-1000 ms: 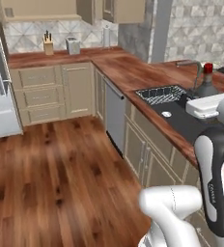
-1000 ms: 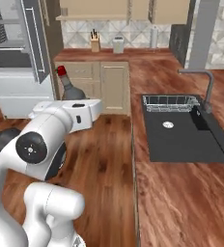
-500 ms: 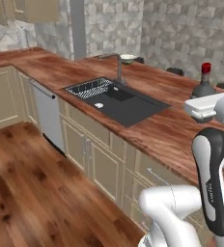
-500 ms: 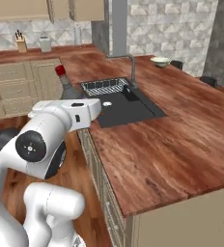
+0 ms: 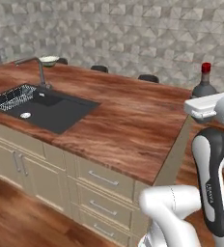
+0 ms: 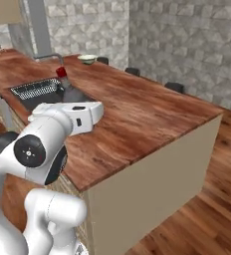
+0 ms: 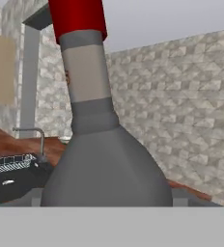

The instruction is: There is a bowl on the dining counter. Grab a lemon wedge from the fridge and place it in the bowl. Then get the liquor bottle and glass cup from the cabinet and place them next to the bowl.

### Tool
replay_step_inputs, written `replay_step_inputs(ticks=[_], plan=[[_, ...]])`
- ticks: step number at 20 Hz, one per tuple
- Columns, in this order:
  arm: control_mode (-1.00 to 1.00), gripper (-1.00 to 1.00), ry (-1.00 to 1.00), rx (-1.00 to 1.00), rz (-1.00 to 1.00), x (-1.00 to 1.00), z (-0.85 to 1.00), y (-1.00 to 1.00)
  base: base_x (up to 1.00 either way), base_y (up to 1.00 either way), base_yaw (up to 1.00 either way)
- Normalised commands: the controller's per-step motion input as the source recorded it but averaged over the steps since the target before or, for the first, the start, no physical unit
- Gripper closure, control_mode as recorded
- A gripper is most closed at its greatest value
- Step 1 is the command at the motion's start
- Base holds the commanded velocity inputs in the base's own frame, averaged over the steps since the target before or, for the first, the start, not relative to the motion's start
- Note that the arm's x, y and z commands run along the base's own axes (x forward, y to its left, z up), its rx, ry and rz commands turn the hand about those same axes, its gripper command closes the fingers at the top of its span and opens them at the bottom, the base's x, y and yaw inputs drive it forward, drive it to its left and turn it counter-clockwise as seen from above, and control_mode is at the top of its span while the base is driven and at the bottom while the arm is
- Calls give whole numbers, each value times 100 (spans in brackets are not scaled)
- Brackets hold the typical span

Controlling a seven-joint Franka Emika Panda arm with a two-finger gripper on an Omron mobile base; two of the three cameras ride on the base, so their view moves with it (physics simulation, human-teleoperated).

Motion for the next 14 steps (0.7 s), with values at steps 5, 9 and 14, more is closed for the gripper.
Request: replay_step_inputs(ticks=[5,9,14], plan=[[100,100,0,0,0,0,0,0,21,-77,-52],[100,100,0,0,0,0,0,0,35,-76,-49],[100,100,0,0,0,0,0,0,45,-71,-44]])
